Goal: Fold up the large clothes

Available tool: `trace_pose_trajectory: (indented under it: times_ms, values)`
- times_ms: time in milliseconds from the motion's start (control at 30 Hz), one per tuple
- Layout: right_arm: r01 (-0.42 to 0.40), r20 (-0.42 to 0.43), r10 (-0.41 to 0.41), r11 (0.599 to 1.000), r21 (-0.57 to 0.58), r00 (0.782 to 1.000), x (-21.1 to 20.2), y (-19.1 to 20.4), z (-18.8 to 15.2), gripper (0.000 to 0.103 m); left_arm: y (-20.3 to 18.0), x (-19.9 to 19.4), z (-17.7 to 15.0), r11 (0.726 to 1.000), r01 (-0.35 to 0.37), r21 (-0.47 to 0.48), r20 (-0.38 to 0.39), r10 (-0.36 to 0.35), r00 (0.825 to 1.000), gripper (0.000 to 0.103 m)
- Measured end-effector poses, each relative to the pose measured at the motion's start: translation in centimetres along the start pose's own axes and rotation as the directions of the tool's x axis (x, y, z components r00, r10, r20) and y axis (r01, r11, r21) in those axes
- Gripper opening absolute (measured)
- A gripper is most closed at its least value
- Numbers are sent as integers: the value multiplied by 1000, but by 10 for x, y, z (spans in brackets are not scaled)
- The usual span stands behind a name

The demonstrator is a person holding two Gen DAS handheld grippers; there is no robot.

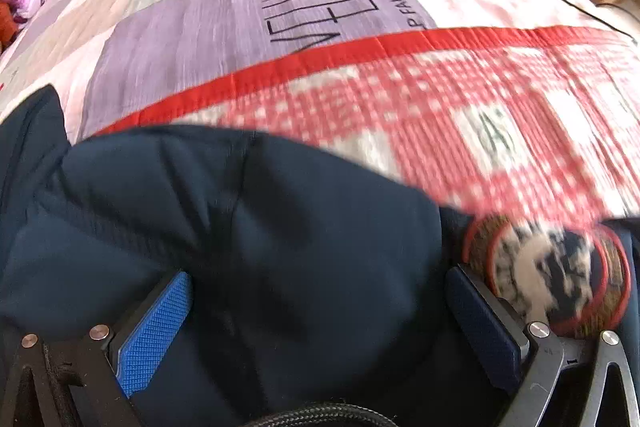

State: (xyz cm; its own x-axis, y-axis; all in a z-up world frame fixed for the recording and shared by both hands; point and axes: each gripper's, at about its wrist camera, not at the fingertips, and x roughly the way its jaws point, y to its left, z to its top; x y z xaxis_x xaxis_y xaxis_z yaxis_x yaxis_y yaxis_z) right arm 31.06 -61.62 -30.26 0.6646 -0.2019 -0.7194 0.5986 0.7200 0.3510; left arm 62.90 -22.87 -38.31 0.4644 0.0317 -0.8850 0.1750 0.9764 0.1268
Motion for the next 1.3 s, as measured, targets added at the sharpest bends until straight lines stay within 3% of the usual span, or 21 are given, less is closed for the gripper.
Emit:
trace_pose_trajectory:
  times_ms: [100,200,233,333,400,500,600,700,900,1033,1133,1300]
  values:
    - [5,17,-4,999,-49,1000,-8,8,9,17,1,-14,-7,1000,0,-7,27,0,1000,103]
    - [3,27,-1,998,-59,1000,-14,12,12,17,1,-56,-35,996,75,-51,172,-65,983,103]
    - [2,34,0,998,-61,999,-17,13,12,17,-8,-65,-49,995,93,-22,214,-86,973,103]
    - [-9,68,14,998,-62,998,-33,17,11,17,-34,-35,-55,998,6,66,143,-15,990,103]
    - [-19,90,27,996,-92,996,-47,26,9,17,-27,-22,-43,999,38,2,100,-38,994,103]
    - [-3,134,31,980,-201,990,-70,54,5,17,-29,-17,-32,999,26,45,69,-29,997,103]
    - [2,173,38,973,-229,984,-89,75,14,17,-10,-38,-38,993,116,15,80,-117,990,103]
    - [17,194,42,956,-294,980,-102,105,28,17,27,-65,-60,996,85,-35,147,-79,986,103]
    - [0,260,121,906,-423,958,-128,207,37,17,120,-80,-121,995,36,-88,83,-29,996,103]
    - [-62,255,223,854,-517,941,-136,300,22,17,186,-97,-160,992,-28,-125,67,37,997,103]
    - [-127,207,304,793,-596,930,-132,376,-5,17,227,-102,-185,986,-71,-151,50,79,996,103]
    - [-230,77,403,656,-719,912,-107,497,-85,17,296,-122,-233,967,-92,-238,24,100,995,103]
